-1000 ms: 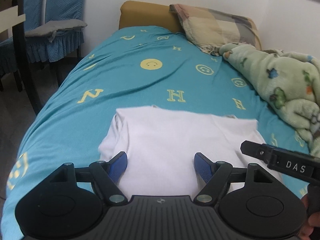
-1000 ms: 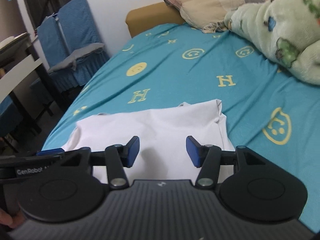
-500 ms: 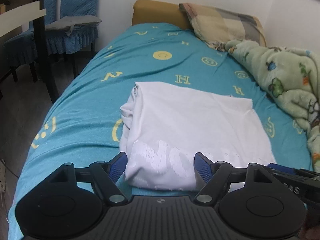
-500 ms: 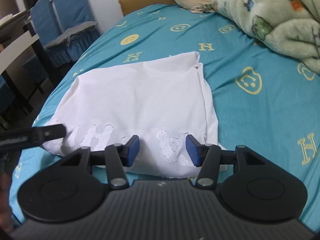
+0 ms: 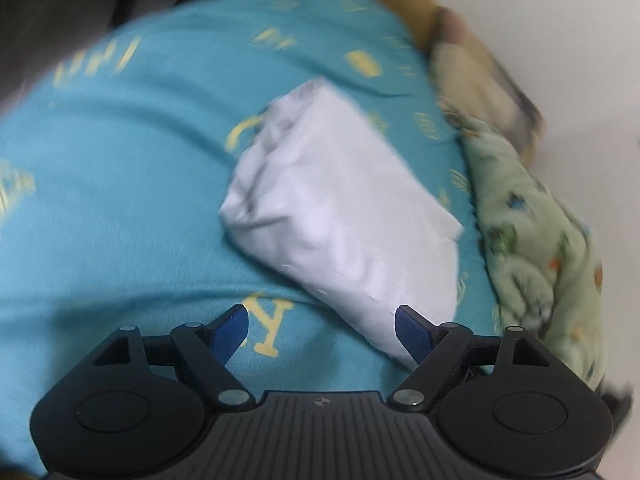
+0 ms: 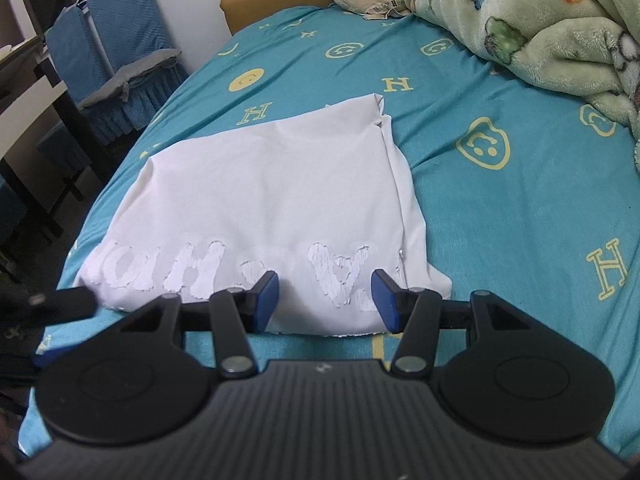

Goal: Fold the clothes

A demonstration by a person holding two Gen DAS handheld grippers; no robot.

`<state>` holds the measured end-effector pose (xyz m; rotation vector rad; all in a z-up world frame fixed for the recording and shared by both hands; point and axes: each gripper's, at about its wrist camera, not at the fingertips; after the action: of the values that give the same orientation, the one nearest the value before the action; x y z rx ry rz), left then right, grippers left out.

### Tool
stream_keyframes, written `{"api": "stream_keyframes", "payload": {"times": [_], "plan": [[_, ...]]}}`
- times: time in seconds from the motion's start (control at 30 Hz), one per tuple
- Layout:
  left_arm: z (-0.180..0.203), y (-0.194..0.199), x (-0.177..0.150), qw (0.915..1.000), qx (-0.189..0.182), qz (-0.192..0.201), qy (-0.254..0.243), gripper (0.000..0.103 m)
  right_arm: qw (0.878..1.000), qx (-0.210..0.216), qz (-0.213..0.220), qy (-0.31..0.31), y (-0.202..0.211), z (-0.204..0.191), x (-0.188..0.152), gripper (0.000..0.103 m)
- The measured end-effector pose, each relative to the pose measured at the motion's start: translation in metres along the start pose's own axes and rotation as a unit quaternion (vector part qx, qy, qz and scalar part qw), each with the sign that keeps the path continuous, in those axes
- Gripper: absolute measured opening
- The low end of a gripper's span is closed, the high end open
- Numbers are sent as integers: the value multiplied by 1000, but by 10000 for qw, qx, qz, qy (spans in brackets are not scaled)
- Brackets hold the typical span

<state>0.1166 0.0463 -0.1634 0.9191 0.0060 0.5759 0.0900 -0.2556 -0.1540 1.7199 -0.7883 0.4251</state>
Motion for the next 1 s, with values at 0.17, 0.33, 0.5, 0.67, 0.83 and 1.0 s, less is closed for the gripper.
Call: {"api": "stream_keyframes", "payload": {"times": [0.17,0.33,0.5,0.67,0.83,1.0], "plan": [[-18,-16,14,9953,-327,285,863,66,9995,60,56,-318,5,6,1,53],[-28,-19,11,9931,-440,356,1031,34,9789,983,286,-1770,29,28,-3,56],[-21,-13,9,9934,-511,529,884,20,8993,2710,-95,-3433,20,36,-24,91],[-20,-10,9,9910,-640,580,1024,17,8593,2770,-781,-4229,-18,35,-47,92],[-23,-9,12,9884,-745,603,1182,15,8479,2171,-334,-4825,-31,61,-52,71],[-23,-10,13,9884,-780,579,1166,15,8615,1578,110,-4826,-27,79,-46,29]]}}
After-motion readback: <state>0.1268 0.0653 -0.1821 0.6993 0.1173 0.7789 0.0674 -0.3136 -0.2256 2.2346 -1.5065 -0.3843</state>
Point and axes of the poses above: each gripper's, at about its wrist camera, not at the fingertips, and y roughly against the way its jaws point, z to its right, x to its top, and after that the axes turned 4 degrees about x, right-handed
